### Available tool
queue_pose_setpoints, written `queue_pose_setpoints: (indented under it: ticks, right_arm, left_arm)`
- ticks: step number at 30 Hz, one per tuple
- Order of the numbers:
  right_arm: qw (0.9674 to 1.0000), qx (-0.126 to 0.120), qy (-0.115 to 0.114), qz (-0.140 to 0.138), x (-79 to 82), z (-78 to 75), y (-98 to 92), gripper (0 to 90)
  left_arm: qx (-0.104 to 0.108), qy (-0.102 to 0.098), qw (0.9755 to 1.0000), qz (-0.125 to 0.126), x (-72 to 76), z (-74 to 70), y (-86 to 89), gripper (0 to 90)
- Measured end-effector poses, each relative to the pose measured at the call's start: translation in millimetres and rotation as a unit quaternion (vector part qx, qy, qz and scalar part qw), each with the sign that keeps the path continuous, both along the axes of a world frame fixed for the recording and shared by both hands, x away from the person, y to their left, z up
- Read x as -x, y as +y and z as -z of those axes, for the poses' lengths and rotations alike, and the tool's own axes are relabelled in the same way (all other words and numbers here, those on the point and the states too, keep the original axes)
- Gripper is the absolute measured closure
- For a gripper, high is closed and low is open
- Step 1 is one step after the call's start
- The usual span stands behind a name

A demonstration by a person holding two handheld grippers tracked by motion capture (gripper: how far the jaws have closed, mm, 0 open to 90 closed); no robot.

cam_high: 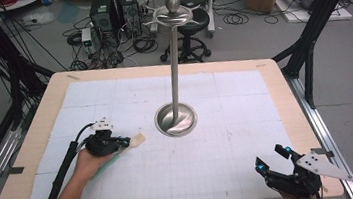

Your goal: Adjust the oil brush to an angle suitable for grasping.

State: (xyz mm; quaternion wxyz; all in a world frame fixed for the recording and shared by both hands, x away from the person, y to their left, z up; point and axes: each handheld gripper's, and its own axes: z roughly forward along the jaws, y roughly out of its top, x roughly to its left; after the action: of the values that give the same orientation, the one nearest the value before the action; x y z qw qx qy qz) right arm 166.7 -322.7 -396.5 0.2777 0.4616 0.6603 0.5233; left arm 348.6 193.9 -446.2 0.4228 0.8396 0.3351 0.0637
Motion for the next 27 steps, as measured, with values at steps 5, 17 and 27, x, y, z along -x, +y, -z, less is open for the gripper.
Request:
queue_pose_setpoints:
  ticks: [5,17,27]
  right_arm:
    - [1.0000,-0.002,0.001,0.002,0.3,0.0,-0.2,19.4]
    - [1.0000,-0.005,0.002,0.003,1.2,-0.3,-1.4,19.3]
    - [1.0000,-0.008,-0.002,0.005,2.4,-0.6,-3.2,19.3]
  left_arm:
    - [-0.020,-0.003,0.9990,0.040,9.0,-3.0,-13.1,89.4]
    - [-0.036,-0.003,0.9926,0.116,32.3,-6.1,-56.7,89.5]
    - [-0.019,-0.023,0.9926,0.117,47.5,-10.8,-79.0,89.4]
